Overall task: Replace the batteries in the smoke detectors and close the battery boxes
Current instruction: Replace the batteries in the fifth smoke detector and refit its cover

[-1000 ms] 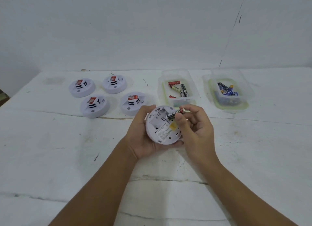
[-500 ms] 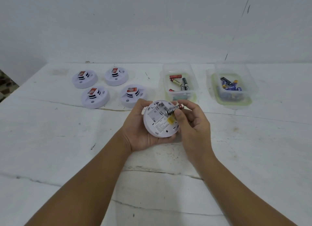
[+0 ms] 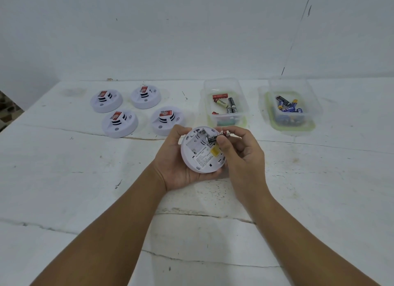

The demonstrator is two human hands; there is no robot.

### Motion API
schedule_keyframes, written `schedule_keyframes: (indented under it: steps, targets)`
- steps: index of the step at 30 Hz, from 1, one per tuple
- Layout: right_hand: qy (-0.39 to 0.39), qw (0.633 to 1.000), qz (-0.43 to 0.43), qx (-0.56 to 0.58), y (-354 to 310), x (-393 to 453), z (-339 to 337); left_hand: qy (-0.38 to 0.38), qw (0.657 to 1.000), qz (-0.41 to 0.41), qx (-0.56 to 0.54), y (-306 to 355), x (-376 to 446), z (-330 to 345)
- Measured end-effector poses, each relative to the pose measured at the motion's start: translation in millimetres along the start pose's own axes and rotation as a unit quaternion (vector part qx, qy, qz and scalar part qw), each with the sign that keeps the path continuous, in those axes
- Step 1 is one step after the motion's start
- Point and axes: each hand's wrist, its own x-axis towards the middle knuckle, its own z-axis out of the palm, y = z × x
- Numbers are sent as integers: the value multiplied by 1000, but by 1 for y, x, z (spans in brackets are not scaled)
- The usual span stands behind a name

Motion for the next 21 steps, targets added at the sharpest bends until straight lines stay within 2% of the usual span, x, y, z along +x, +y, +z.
schedule_keyframes:
  steps: [10,13,15,18,21]
  targets:
    - [5,1000,-2,1,-1,0,2,0,1000,-16,-7,1,0,1]
    - [16,999,-16,-31,0,-3,2,-8,1000,-19,-19,1,-1,5]
    - [23,990,-71,-119,2,-9,3,-14,999,-29,-29,1,-1,6]
    - [16,947,-188,-259,6,-18,8,-23,999,-42,-26,2,0,4]
    - [15,918,-242,-313,9,-17,15,-36,997,-56,-33,5,0,3]
